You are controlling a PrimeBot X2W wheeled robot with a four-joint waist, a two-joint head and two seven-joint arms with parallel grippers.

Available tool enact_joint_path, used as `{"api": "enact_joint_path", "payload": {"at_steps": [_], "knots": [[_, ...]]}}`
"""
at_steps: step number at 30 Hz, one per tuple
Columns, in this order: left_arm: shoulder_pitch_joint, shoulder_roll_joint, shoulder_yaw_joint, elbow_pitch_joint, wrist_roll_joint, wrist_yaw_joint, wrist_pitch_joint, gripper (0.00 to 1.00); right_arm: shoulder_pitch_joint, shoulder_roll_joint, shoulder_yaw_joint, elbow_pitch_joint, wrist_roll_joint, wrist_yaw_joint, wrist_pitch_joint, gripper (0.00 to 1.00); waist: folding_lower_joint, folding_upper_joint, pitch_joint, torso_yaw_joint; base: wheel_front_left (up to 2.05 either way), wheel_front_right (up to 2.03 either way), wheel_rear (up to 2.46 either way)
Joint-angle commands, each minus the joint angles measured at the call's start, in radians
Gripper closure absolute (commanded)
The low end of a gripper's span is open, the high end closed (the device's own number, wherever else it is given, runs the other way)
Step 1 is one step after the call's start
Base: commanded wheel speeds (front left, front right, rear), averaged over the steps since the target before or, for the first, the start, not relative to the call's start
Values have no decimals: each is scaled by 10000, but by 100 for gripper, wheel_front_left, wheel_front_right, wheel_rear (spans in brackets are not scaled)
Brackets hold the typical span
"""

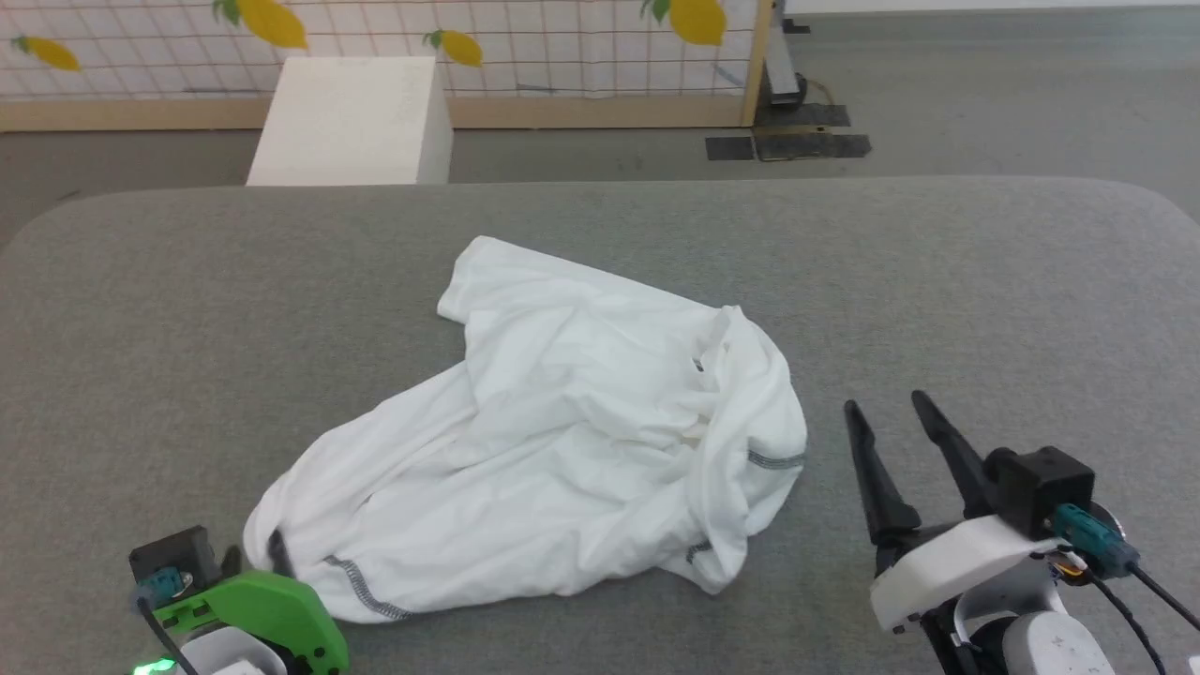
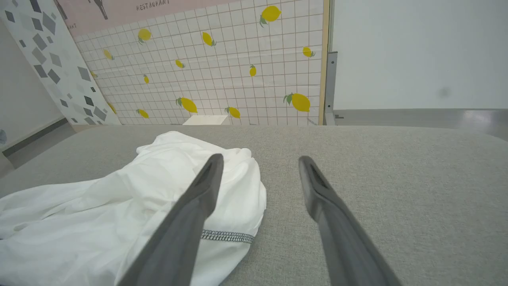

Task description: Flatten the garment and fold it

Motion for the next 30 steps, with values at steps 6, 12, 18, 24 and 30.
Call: {"api": "enact_joint_path", "payload": {"at_steps": [6, 12, 18, 24, 30], "knots": [[-26, -336, 133, -609, 564, -12, -2157, 0, -585, -3, 86, 72, 86, -15, 1759, 0, 0, 0, 332, 575, 0, 0, 0], [-581, -766, 213, -865, 1642, -367, -3030, 0, -1831, -3, -182, 700, 64, -15, 4239, 0, 0, 0, 665, 943, 0, 0, 0], [-698, -1642, 632, -1385, 2763, -988, -3046, 0, -3144, -3, -569, 1947, -174, -15, 6612, 0, 0, 0, 1010, 1256, 0, 0, 0], [-636, -2295, 1085, -1135, 3181, -1662, -3048, 0, -3663, -3, -502, 2461, 46, -15, 7652, 84, 0, 0, 1067, 1373, 0, 0, 0], [-458, -2620, 1519, -813, 3442, -2119, -3049, 0, -3627, -3, -795, 2007, -52, -15, 7030, 100, 0, 0, 754, 1168, 0, 0, 0]]}}
